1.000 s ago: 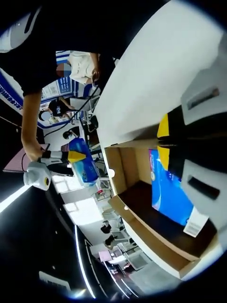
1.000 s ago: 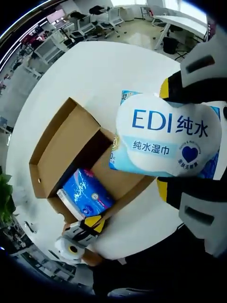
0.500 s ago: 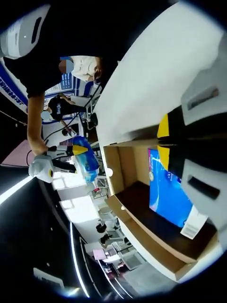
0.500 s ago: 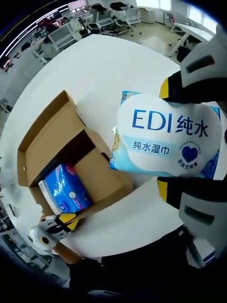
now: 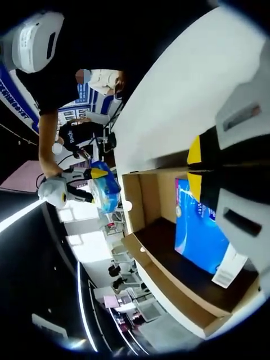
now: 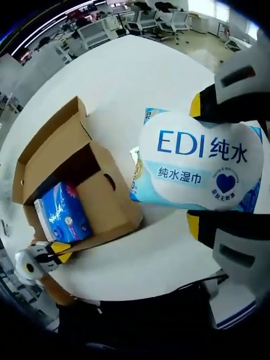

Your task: Operate the shoe box by opening the lid, removing the specified soft item, and placing it in the target area until the item is outside and the box remains undamaged.

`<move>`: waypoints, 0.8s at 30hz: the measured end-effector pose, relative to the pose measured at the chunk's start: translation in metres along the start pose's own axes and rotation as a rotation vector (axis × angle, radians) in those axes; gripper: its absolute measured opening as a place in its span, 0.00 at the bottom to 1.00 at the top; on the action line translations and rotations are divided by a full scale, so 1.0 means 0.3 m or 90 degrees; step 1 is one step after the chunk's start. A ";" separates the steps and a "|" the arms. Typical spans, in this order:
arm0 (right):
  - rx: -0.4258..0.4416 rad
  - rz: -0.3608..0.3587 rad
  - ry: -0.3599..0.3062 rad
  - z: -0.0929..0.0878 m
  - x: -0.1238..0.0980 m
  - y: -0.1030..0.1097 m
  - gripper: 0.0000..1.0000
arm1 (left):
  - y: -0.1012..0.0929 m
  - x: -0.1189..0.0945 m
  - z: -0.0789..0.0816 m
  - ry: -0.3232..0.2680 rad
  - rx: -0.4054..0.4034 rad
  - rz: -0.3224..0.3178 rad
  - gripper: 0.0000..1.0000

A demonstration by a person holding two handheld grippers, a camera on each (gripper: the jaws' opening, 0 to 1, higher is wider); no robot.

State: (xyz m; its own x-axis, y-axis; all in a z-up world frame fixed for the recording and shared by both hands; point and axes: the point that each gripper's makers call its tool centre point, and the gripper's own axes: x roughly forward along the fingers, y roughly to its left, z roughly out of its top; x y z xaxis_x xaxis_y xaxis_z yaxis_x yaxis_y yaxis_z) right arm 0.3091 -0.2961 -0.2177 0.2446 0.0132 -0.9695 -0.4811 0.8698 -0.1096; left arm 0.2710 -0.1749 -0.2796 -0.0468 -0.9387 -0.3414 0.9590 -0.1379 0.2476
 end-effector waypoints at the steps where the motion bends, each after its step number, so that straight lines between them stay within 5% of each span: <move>1: 0.003 -0.002 -0.002 -0.004 -0.003 -0.008 0.61 | -0.001 0.000 0.001 0.000 0.001 -0.001 0.02; 24: -0.057 0.002 -0.018 -0.232 -0.083 -0.238 0.61 | -0.006 -0.003 0.001 0.001 -0.013 -0.004 0.02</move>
State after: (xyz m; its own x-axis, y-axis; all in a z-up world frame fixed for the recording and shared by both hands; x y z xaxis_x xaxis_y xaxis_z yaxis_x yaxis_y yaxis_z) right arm 0.2789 -0.3929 -0.2011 0.2659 0.0299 -0.9635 -0.5550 0.8220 -0.1276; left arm 0.2692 -0.1739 -0.2794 -0.0521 -0.9372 -0.3448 0.9642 -0.1371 0.2269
